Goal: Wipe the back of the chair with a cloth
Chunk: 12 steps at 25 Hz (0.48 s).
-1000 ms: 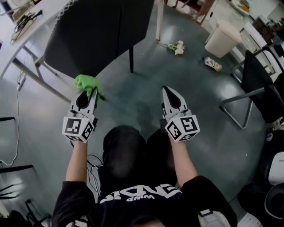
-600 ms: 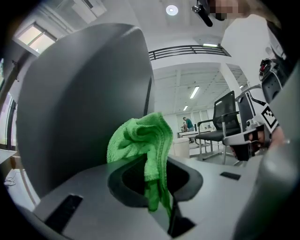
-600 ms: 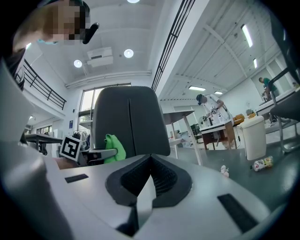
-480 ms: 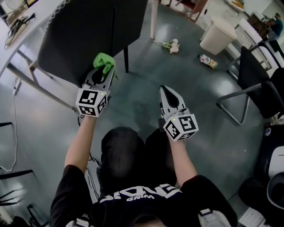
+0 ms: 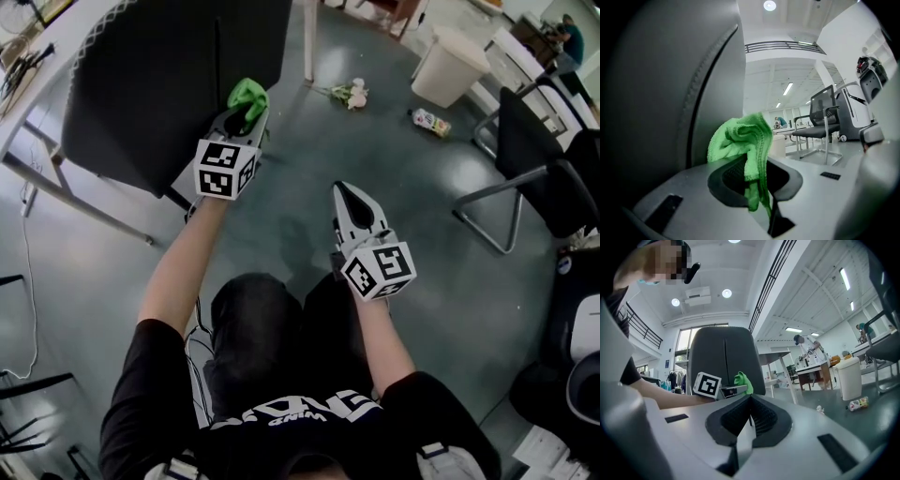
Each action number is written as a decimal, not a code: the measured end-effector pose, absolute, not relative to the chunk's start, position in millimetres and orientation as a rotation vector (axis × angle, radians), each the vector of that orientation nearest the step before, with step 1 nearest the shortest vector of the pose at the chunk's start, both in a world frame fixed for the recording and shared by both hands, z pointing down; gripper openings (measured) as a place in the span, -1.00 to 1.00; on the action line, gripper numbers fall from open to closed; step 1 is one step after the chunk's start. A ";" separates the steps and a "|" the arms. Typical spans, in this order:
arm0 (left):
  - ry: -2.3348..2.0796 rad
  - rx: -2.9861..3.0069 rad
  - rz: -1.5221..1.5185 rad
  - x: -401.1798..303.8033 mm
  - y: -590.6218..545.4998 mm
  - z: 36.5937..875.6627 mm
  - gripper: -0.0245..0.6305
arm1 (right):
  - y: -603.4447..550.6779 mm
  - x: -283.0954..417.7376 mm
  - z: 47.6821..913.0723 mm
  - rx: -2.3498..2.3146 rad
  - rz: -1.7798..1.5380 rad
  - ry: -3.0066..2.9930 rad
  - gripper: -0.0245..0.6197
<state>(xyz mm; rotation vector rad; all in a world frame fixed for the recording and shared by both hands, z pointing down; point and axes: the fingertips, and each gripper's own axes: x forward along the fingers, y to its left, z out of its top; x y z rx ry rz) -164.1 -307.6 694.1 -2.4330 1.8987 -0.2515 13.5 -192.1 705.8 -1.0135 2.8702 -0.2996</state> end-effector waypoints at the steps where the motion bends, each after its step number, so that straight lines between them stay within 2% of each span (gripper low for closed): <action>1: 1.892 -2.437 -0.256 -160.7 -316.0 694.2 -0.72 | -192.6 14.6 707.2 -1.018 -0.303 2.871 -0.93; 7: 1.881 -2.468 -0.245 -147.0 -352.4 690.8 -0.72 | -195.7 20.4 709.3 -1.048 -0.313 2.863 -0.93; 12: 1.845 -2.506 -0.226 -135.8 -338.1 686.9 -0.72 | -195.1 28.6 710.2 -1.072 -0.309 2.852 -0.93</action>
